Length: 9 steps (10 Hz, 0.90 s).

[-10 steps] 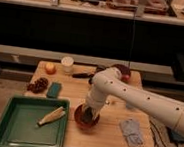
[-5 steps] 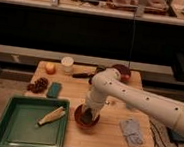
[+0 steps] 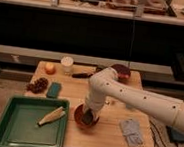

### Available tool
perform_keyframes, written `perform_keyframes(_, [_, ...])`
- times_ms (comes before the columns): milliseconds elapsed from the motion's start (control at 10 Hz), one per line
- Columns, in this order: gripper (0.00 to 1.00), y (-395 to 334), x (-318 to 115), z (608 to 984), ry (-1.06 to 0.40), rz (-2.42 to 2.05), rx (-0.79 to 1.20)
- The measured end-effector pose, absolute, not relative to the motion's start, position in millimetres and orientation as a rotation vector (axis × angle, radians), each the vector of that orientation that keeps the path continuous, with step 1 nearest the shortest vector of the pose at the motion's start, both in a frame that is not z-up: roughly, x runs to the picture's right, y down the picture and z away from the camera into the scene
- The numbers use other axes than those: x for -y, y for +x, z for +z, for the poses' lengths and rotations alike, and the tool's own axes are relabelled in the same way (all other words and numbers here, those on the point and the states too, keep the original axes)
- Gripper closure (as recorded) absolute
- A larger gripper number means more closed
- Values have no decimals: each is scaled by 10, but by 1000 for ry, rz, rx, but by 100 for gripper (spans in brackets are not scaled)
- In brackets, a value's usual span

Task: Wipe red bowl with eraser

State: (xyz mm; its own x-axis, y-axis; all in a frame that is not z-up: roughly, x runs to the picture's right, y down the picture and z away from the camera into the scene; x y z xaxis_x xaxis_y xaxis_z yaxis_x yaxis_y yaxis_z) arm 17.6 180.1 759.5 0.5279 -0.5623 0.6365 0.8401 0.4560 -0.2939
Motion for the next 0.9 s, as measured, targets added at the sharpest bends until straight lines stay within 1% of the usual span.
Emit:
perform_keyframes(100, [100, 213, -1768, 7634, -680, -936, 426])
perform_keyframes(300, [100, 223, -1734, 7658, -699, -947, 398])
perform_keyframes(900, [100, 169, -1641, 7767, -694, -949, 476])
